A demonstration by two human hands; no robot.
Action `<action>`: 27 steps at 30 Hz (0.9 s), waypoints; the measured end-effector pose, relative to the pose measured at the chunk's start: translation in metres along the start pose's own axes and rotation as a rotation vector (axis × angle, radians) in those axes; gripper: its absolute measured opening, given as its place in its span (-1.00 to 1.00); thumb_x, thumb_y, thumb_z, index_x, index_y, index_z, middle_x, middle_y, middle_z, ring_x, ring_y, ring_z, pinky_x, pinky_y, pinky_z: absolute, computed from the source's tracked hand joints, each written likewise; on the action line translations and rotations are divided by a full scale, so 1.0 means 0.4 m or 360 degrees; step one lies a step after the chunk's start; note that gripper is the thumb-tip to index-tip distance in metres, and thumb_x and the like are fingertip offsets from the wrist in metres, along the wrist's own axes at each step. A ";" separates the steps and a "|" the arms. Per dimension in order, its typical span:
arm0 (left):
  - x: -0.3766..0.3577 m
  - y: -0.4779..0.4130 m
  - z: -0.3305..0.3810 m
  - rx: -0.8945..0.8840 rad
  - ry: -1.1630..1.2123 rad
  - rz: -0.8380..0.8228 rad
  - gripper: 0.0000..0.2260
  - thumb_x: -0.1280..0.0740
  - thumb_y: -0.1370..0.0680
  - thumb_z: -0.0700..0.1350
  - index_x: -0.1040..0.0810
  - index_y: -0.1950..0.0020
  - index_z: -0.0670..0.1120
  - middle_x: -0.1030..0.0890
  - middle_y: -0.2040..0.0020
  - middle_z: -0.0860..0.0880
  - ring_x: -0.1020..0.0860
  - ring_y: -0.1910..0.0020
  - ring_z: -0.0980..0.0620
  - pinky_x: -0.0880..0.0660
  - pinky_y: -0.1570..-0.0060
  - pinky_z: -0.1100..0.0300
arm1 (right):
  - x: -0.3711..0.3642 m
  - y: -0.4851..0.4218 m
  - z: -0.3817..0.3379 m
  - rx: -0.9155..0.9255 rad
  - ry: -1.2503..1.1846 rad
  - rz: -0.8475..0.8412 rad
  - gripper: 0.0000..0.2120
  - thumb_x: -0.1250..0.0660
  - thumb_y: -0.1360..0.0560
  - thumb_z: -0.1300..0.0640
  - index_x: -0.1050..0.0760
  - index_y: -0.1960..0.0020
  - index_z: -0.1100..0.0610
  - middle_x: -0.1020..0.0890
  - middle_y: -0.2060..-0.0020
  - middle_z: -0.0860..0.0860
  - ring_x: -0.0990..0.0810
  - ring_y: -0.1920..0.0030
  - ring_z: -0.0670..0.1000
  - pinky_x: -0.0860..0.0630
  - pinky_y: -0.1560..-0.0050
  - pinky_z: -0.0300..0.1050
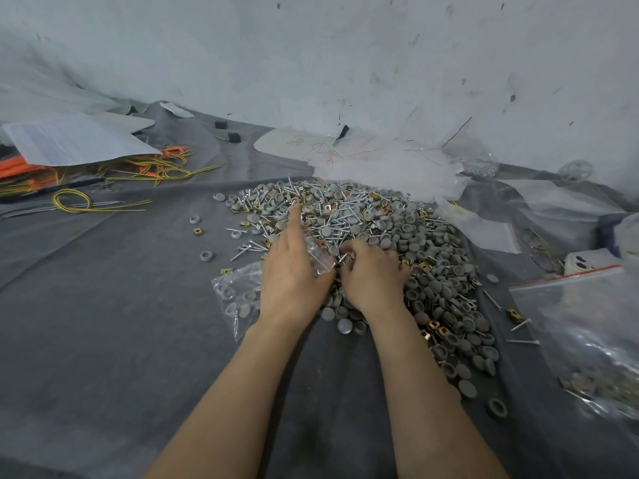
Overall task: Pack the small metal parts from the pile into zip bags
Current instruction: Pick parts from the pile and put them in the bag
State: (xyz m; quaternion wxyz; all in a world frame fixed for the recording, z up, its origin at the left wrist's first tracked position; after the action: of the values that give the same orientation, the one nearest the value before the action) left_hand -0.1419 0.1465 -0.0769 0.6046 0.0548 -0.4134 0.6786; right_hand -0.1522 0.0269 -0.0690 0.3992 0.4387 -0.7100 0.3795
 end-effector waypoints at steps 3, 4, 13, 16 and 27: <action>-0.001 0.001 0.000 0.0008 0.0014 -0.0003 -0.13 -0.46 -0.44 -0.09 0.05 -0.57 -0.08 -0.30 -0.47 -0.08 -0.27 -0.40 -0.02 -0.22 -0.33 0.18 | -0.002 -0.002 0.003 -0.0014 0.0043 0.0035 -0.77 -0.22 -0.56 0.04 -0.50 -0.19 -0.02 -0.54 -0.15 0.01 -0.37 -0.28 0.13 -0.22 -0.29 0.15; -0.001 0.002 0.001 0.0008 0.0016 -0.0004 -0.13 -0.46 -0.44 -0.09 0.05 -0.57 -0.08 -0.29 -0.48 -0.08 -0.26 -0.40 -0.02 -0.20 -0.33 0.20 | -0.002 -0.003 0.006 -0.0037 0.0043 0.0056 -0.79 -0.23 -0.56 0.03 -0.51 -0.16 -0.01 -0.54 -0.14 0.01 -0.38 -0.27 0.13 -0.23 -0.28 0.14; 0.006 0.001 0.000 0.0016 -0.0005 0.0012 -0.15 -0.45 -0.46 -0.09 0.03 -0.57 -0.09 -0.36 -0.43 -0.09 -0.32 -0.37 -0.04 -0.27 -0.31 0.14 | 0.037 -0.009 0.014 0.0032 -0.0664 0.0520 -0.88 -0.32 -0.54 0.11 -0.56 -0.04 0.10 -0.55 0.11 -0.06 -0.55 0.00 -0.01 -0.48 -0.12 -0.04; 0.005 0.003 0.006 -0.0003 0.0002 -0.0003 -0.17 -0.44 -0.46 -0.11 0.03 -0.56 -0.11 -0.31 -0.47 -0.11 -0.30 -0.39 -0.06 -0.26 -0.32 0.12 | 0.042 -0.009 -0.002 0.0128 -0.1206 0.0347 -0.82 -0.37 -0.51 0.15 -0.50 -0.10 0.08 -0.56 0.21 -0.18 -0.55 0.20 -0.28 -0.43 0.16 -0.49; 0.004 0.004 0.005 0.0006 -0.0014 0.0015 -0.15 -0.45 -0.45 -0.11 0.03 -0.57 -0.09 -0.34 -0.44 -0.09 -0.31 -0.38 -0.05 -0.25 -0.31 0.16 | 0.101 -0.010 0.096 -0.0371 -0.0237 0.0409 -0.73 -0.25 -0.56 0.11 -0.48 -0.24 0.09 -0.52 -0.21 0.11 -0.46 -0.22 0.15 -0.43 -0.23 0.09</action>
State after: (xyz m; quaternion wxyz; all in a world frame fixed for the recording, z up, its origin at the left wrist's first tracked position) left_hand -0.1444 0.1468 -0.0753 0.5996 0.0570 -0.4151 0.6819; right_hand -0.1693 -0.0214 -0.0471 0.3419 0.3221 -0.8269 0.3091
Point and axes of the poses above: each hand's wrist, its own y-axis away from the middle knuckle, its own x-axis out of the back of the hand, z = x × y, the point moved 4 cm from there along -y, towards the middle knuckle
